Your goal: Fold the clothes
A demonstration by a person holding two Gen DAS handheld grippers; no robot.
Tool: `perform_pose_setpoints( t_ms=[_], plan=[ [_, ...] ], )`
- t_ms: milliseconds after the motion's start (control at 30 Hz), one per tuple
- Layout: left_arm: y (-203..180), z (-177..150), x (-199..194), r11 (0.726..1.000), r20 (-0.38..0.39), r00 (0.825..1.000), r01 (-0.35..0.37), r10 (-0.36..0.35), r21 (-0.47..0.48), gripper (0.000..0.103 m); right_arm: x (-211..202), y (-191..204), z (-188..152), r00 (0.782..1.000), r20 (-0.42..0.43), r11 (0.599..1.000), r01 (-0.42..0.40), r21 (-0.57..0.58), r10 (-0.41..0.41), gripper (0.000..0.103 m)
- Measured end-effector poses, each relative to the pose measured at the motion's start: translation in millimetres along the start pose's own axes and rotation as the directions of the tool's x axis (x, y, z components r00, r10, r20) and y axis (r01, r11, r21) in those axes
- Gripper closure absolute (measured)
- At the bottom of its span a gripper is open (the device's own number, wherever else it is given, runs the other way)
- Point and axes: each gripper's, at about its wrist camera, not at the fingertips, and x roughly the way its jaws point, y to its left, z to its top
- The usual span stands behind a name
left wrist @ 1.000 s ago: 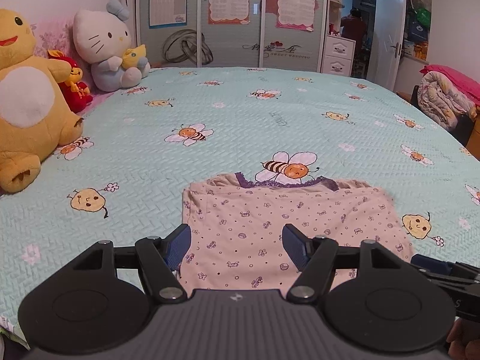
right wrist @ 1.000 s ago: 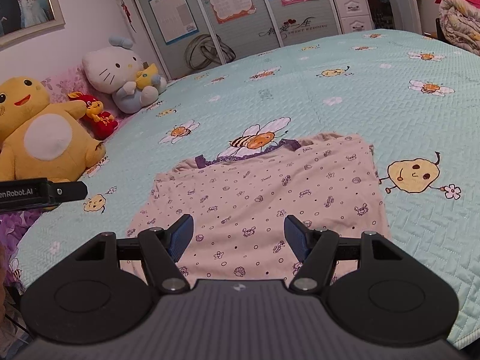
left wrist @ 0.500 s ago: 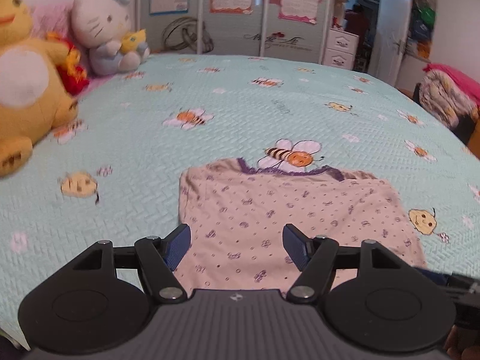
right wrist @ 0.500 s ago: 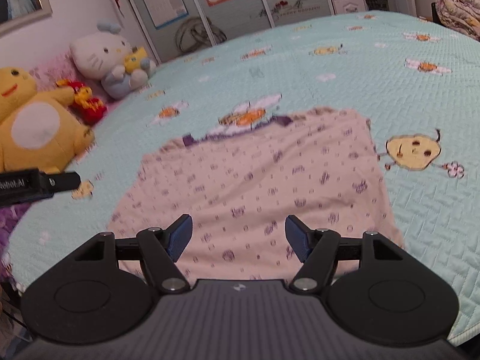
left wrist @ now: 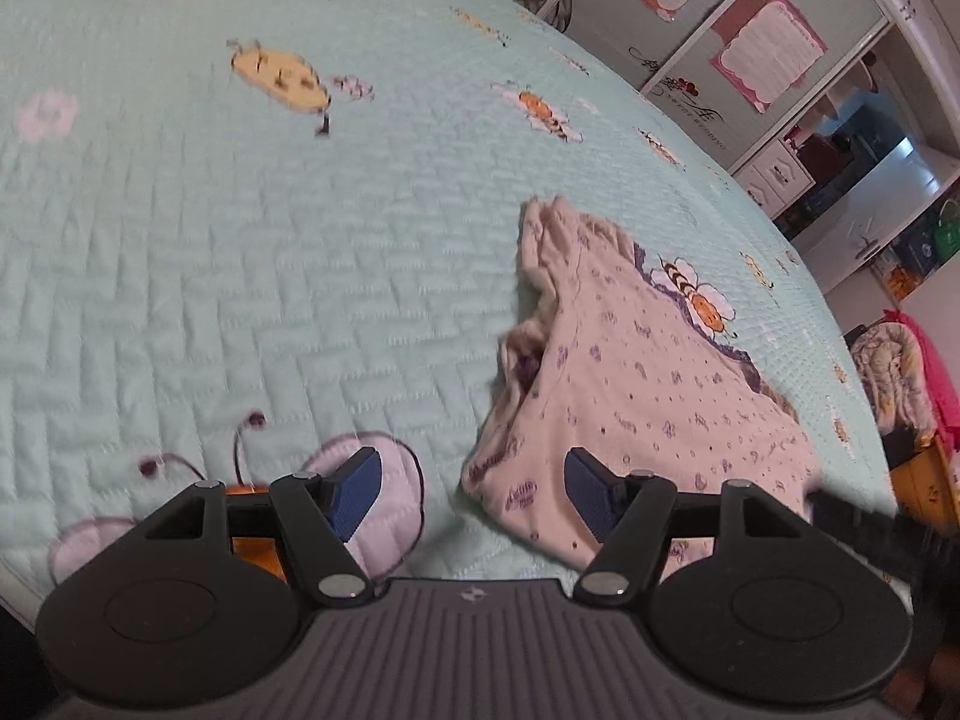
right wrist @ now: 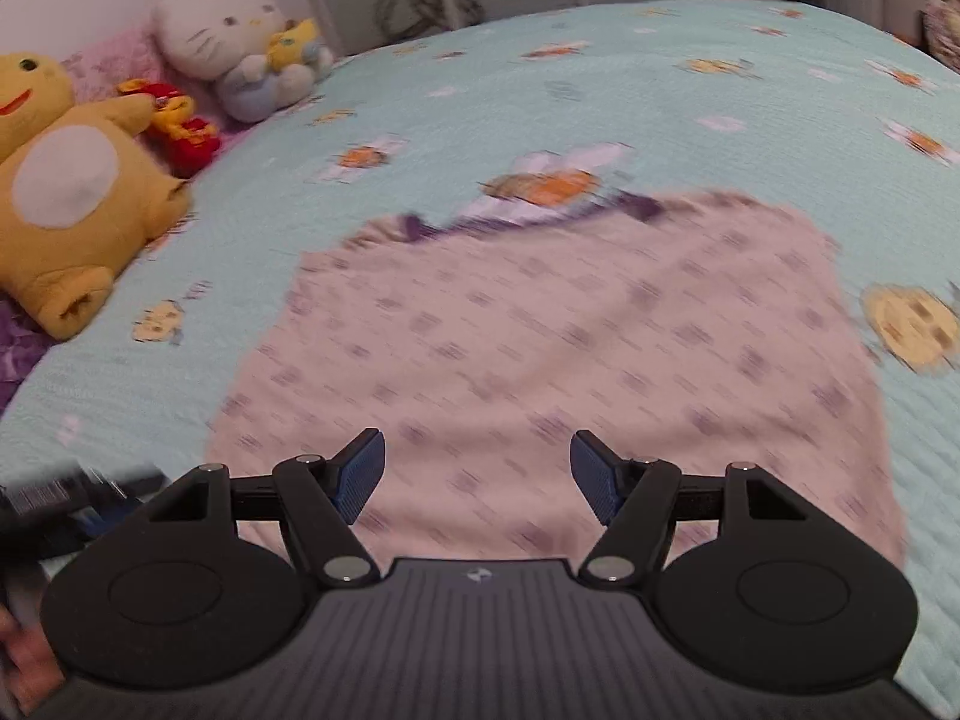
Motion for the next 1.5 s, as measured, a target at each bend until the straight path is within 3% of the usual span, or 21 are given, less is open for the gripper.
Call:
perform_pose_setpoints(
  t_ms=[200,333,467,700,767,867,967,1000,1067,1100,1167,1267,1400,1433,1467,1500],
  plan=[
    [2.7,-10.5,5.6,1.0,0.01,1.0,0.024,-0.024,0.006,0.027,52.2,66.6,57.8,0.996,-0.062,0.993,-0.066,-0.097,0.061,0.033],
    [4.1,-12.6,6.9,0.999,0.025,0.999,0.045,-0.046,0.027,0.023,107.3,105.2,84.5,0.986,-0.157,0.99,-0.074,-0.122,0.055,0.033],
    [3.2,-17.2,10.1,0.989,0.029,0.991,0.132,-0.134,0.059,0.023,162.1,134.3,100.0,0.969,-0.246,0.984,-0.037,-0.173,-0.006,0.033],
    [10.8,-13.2,21.5,0.966,0.024,0.966,0.259,-0.258,-0.011,0.023,215.1,161.6,109.3,0.939,-0.33,0.976,0.024,-0.215,-0.095,0.033],
    [13.2,-13.3,24.1,0.959,0.021,0.959,0.282,-0.282,-0.03,0.023,224.9,175.8,105.3,0.931,-0.339,0.957,0.035,-0.288,-0.136,0.033],
    [17.7,-13.2,26.5,0.946,0.028,0.948,0.318,-0.317,-0.057,0.023,242.0,189.5,91.4,0.902,-0.335,0.896,0.11,-0.43,-0.272,0.029],
    [18.7,-13.2,27.5,0.938,0.039,0.94,0.342,-0.34,-0.064,0.025,242.7,184.8,88.7,0.904,-0.327,0.887,0.109,-0.448,-0.276,0.027],
    [18.5,-12.8,28.2,0.936,0.044,0.938,0.347,-0.345,-0.065,0.025,240.4,180.6,90.9,0.903,-0.333,0.891,0.106,-0.441,-0.272,0.031],
    [15.9,-13.3,29.9,0.931,0.038,0.932,0.362,-0.36,-0.056,0.029,235.8,172.1,95.1,0.901,-0.345,0.899,0.1,-0.426,-0.263,0.059],
    [14.7,-13.6,30.4,0.928,0.035,0.929,0.369,-0.367,-0.052,0.032,233.4,168.0,97.3,0.9,-0.351,0.903,0.097,-0.418,-0.259,0.065],
    [14.5,-15.1,32.0,0.918,0.027,0.919,0.393,-0.392,-0.053,0.039,225.1,162.2,102.1,0.902,-0.354,0.911,0.093,-0.403,-0.249,0.088],
    [14.0,-16.3,33.2,0.909,0.025,0.911,0.413,-0.412,-0.049,0.043,212.2,148.9,107.4,0.909,-0.351,0.93,0.093,-0.357,-0.226,0.09],
    [12.9,-16.0,37.8,0.916,0.015,0.917,0.398,-0.398,-0.055,0.041,208.4,130.2,110.4,0.917,-0.35,0.961,0.101,-0.259,-0.191,0.086],
    [12.5,-15.9,38.4,0.917,0.012,0.918,0.396,-0.396,-0.055,0.04,209.3,128.3,111.4,0.919,-0.35,0.965,0.096,-0.244,-0.18,0.075],
    [11.8,-15.9,38.6,0.918,0.01,0.919,0.394,-0.394,-0.052,0.039,210.3,126.6,112.3,0.922,-0.349,0.968,0.092,-0.232,-0.171,0.056],
    [11.7,-15.9,39.7,0.919,0.007,0.92,0.391,-0.391,-0.048,0.037,212.4,129.1,111.3,0.922,-0.341,0.964,0.103,-0.247,-0.186,0.048]
  ],
)
